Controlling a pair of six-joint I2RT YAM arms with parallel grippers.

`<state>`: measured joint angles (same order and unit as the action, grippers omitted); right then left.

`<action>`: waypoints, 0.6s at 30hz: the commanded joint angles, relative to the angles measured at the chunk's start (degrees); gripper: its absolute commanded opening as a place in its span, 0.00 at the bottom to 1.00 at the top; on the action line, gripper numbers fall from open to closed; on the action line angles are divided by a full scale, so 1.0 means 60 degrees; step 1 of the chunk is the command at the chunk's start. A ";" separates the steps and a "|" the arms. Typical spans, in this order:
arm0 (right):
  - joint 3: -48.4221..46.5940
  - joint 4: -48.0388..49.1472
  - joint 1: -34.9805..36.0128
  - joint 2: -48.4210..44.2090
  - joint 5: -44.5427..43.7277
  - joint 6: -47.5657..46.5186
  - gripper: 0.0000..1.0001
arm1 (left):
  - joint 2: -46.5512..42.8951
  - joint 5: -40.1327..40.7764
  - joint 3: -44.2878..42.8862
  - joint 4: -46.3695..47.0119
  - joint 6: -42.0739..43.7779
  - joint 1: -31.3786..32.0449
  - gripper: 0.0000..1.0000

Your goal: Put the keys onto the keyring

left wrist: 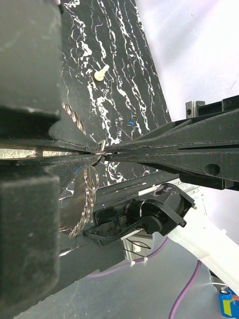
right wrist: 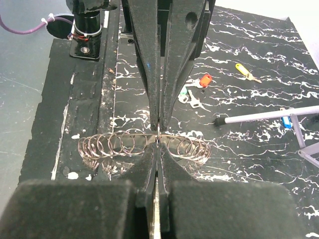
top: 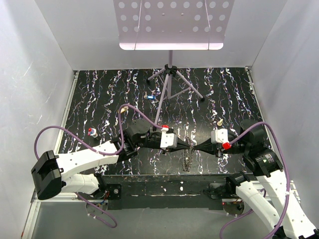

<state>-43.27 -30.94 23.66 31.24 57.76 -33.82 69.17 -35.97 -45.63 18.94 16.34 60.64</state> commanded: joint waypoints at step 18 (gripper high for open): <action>-0.0084 0.0557 0.0070 0.0154 0.0276 0.0291 0.01 | -0.0292 0.0252 -0.0789 -0.1282 0.0691 0.0045 0.00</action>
<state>-43.27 -30.52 23.73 31.62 57.87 -32.95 68.86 -35.03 -47.88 11.11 19.77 60.73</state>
